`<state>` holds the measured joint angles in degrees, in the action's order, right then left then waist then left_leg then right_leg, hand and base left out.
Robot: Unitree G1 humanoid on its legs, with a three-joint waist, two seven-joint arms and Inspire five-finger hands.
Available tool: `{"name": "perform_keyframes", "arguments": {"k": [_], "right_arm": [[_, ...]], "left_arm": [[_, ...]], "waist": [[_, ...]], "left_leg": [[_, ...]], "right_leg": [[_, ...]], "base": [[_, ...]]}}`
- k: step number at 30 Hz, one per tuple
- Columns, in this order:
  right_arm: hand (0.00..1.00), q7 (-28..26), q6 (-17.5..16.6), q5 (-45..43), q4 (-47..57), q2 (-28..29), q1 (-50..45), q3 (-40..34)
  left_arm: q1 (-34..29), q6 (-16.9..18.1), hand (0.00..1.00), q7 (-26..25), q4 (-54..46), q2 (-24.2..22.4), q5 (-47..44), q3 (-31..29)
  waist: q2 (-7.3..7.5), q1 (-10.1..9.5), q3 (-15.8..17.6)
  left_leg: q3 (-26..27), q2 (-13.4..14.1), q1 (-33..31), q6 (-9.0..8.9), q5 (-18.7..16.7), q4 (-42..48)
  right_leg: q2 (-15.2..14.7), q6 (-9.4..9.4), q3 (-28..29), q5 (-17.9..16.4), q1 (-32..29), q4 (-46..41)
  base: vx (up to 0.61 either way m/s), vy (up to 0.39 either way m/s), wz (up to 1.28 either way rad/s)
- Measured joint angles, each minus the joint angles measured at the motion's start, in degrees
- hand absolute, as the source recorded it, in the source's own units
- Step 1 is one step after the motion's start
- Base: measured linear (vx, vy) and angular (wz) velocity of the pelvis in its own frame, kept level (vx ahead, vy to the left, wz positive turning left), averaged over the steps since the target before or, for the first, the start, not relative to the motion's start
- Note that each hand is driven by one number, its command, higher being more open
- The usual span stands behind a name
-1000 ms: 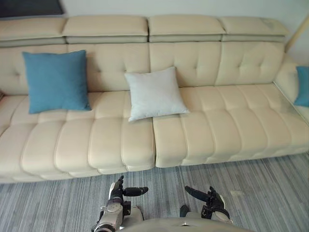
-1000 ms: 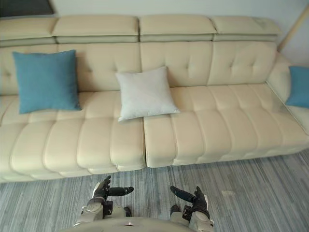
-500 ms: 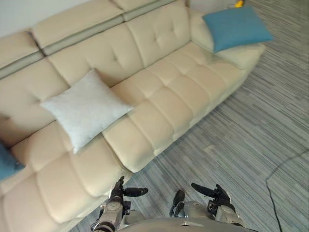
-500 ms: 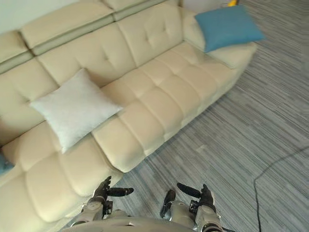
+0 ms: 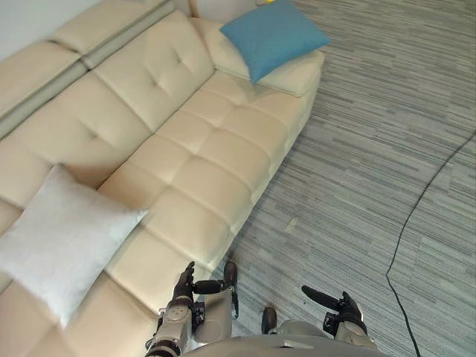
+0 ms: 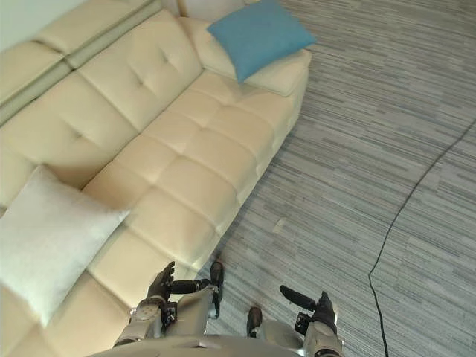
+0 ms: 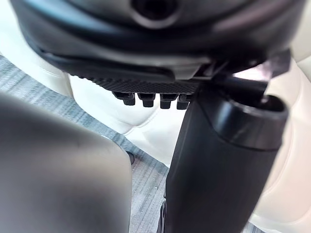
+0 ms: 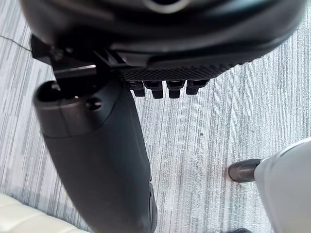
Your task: Pick up cushions and gather them together orderly.
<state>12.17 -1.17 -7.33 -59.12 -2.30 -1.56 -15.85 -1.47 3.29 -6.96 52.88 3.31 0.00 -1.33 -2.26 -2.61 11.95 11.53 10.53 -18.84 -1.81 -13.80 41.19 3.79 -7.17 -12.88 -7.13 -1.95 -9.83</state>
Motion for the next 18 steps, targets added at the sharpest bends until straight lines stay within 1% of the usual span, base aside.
{"name": "perform_keyframes", "arguments": {"k": [1, 2, 3, 4, 5, 6, 7, 8, 9, 10, 11, 12, 13, 14, 15, 16, 17, 18], "right_arm": [[1.00, 0.3, 0.0, 0.0, 0.0, 0.1, 0.2, -0.2], [1.00, 0.7, 0.0, 0.0, 0.0, 0.2, 0.8, -0.5], [1.00, 0.8, 0.0, 0.0, 0.1, 0.3, 1.0, -0.5], [1.00, 0.8, 0.0, 0.0, 0.1, 0.3, 0.9, -0.5], [1.00, 0.9, 0.0, 0.1, 0.1, 0.3, 0.8, -0.5], [1.00, 0.9, 0.0, 0.1, 0.9, 0.9, 0.3, -0.4], [1.00, 0.9, 0.0, 0.2, 1.4, 1.2, 0.1, -0.4], [1.00, 0.9, 0.0, 0.4, 1.9, 1.3, -0.3, -0.4], [1.00, 0.7, -0.1, 0.7, 2.2, 2.0, -0.8, -0.4], [1.00, 0.5, -0.1, 1.0, 2.2, 2.3, -1.0, -0.4], [1.00, 0.5, -0.1, 1.1, 2.2, 2.4, -1.1, -0.4], [1.00, 0.4, -0.1, 1.6, 2.3, 2.6, -0.9, -0.4], [1.00, -0.3, -0.1, 1.7, 2.7, 2.6, -0.8, -0.3], [1.00, -0.6, -0.1, 1.7, 2.7, 2.5, -0.8, -0.3], [1.00, -0.8, -0.2, 1.9, 3.9, 2.2, -0.7, -0.3], [1.00, -0.8, -0.3, 2.8, 4.7, 2.2, -0.6, -0.1], [1.00, -0.9, -0.7, 3.3, 4.6, 2.1, 0.1, 1.4], [1.00, -0.9, -0.7, 3.4, 4.4, 2.0, 0.5, 1.5]], "left_arm": [[0.0, 0.0, 1.00, 0.0, -0.3, -0.3, -0.2, 0.0], [0.1, 0.0, 1.00, 0.0, -0.4, -0.4, -0.7, -0.2], [0.1, 0.0, 1.00, 0.0, -0.4, -0.5, -1.0, -0.2], [0.1, 0.0, 1.00, 0.0, -0.4, -0.6, -1.3, -0.2], [0.1, 0.0, 1.00, 0.0, -0.4, -0.6, -2.0, -0.2], [-0.2, 0.0, 1.00, 0.1, -0.4, -0.5, -2.1, -0.2], [-0.2, 0.0, 1.00, 0.1, -0.4, -0.4, -2.1, -0.3], [-0.2, 0.0, 1.00, 0.2, -0.4, -0.5, -2.1, -0.3], [0.2, -0.1, 1.00, 0.2, -0.3, 0.2, -2.1, -0.1], [0.3, -0.1, 1.00, 0.2, 0.0, 0.6, -2.1, 0.0], [0.2, -0.1, 1.00, 0.3, 0.1, 0.7, -2.1, 0.1], [0.2, -0.1, 1.00, 0.3, 0.2, 0.9, -2.1, 0.3], [0.0, -0.2, 1.00, 0.2, 0.4, 0.8, -2.0, 0.7], [-0.1, -0.3, 1.00, 0.1, 0.4, 0.8, -2.0, 0.9], [0.0, -0.3, 1.00, 0.0, 0.4, 0.8, -2.0, 1.1], [-0.2, -0.3, 1.00, -0.1, 0.5, 0.9, -2.0, 1.1], [-0.2, -0.3, 1.00, -0.1, 0.5, 1.4, -2.0, 1.0], [-0.3, -0.3, 1.00, -0.1, 0.5, 1.6, -2.0, 1.0]], "waist": [[0.09, -0.27, 0.0], [0.17, -0.77, 0.3], [0.05, -1.25, 0.3], [-0.09, -1.54, 0.2], [-0.21, -2.06, 0.1], [-0.20, -2.44, -1.0], [-0.11, -2.48, -1.1], [0.16, -2.47, -1.1], [2.28, -2.41, -1.6], [3.21, -2.37, -2.0], [3.52, -2.36, -2.1], [3.83, -2.36, -2.0], [3.68, -2.09, -1.9], [3.64, -2.05, -1.9], [2.71, -1.87, -1.4], [2.27, -1.51, -1.3], [2.04, -1.04, -1.0], [2.10, -0.69, -1.1]], "left_leg": [[-2.4, -2.4, -0.4, -0.98, 0.8, -8.6], [-6.5, -5.2, -0.5, -2.31, 3.5, -20.5], [-8.2, -6.2, -0.4, -2.59, 5.7, -26.2], [-8.7, -6.3, -0.2, -2.62, 6.9, -28.3], [-9.5, -6.4, -0.1, -2.49, 9.8, -29.4], [-9.6, -6.6, -0.2, -0.52, 12.8, -27.1], [-9.3, -6.6, -0.1, 0.23, 13.7, -26.0], [-8.9, -6.6, -0.2, 0.41, 14.3, -24.6], [-6.8, -7.5, 0.0, 0.72, 10.5, -21.1], [-5.2, -8.1, 1.1, 1.47, 7.9, -19.4], [-4.6, -8.3, 1.9, 1.75, 7.1, -19.2], [-3.5, -8.6, 4.4, 2.36, 5.0, -19.0], [-3.2, -8.4, 7.5, 2.76, 2.9, -19.0], [-3.2, -8.3, 8.8, 2.69, 2.1, -19.1], [-2.9, -6.7, 13.2, 1.93, -0.3, -19.4], [-2.7, -5.3, 15.6, 1.49, -1.1, -20.1], [-2.3, -3.5, 19.0, 1.44, -1.1, -21.9], [-2.0, -2.8, 20.0, 1.42, -1.1, -22.5]], "right_leg": [[0.2, 0.28, 1.5, 0.0, 0.3, 0.8], [0.6, 0.60, 4.3, -0.3, 1.3, 1.8], [0.9, 1.34, 6.3, -0.6, 1.8, 2.1], [1.2, 1.71, 7.2, -0.9, 2.2, 2.4], [1.6, 2.21, 9.2, -2.0, 3.1, 2.4], [1.5, 3.01, 11.8, -4.5, 3.2, 0.5], [1.3, 3.38, 12.5, -5.6, 2.9, -0.9], [1.0, 4.15, 13.1, -6.9, 2.6, -2.7], [-1.0, 6.51, 14.2, -10.6, 1.1, -8.4], [-2.3, 9.55, 14.4, -12.5, -0.7, -14.8], [-2.9, 10.37, 14.1, -12.8, -1.6, -18.0], [-4.5, 14.50, 12.2, -12.0, -4.6, -27.6], [-7.5, 17.82, 7.8, -10.5, -8.9, -39.6], [-8.9, 17.09, 5.6, -10.6, -9.9, -42.7], [-12.1, 12.84, -0.6, -12.0, -11.6, -48.4], [-13.2, 11.17, -3.6, -12.8, -13.1, -49.1], [-14.2, 9.89, -6.6, -13.6, -15.2, -45.3], [-14.4, 9.89, -7.4, -13.6, -16.0, -42.4]], "base": [[0.23, 0.020, -0.89], [0.25, 0.029, -1.11], [0.28, 0.036, -1.00], [0.27, 0.042, -0.86], [0.50, 0.085, -0.98], [0.54, 0.094, -0.94], [0.49, 0.090, -0.71], [0.41, 0.075, -0.50], [0.50, 0.087, -0.54], [0.50, 0.086, -0.49], [0.49, 0.073, -0.45], [0.48, 0.062, -0.49], [0.48, 0.051, -0.49], [0.56, 0.018, -0.49], [0.46, -0.013, -0.37], [0.64, -0.113, -0.37], [0.46, -0.150, -0.19], [0.57, -0.227, -0.17]]}}
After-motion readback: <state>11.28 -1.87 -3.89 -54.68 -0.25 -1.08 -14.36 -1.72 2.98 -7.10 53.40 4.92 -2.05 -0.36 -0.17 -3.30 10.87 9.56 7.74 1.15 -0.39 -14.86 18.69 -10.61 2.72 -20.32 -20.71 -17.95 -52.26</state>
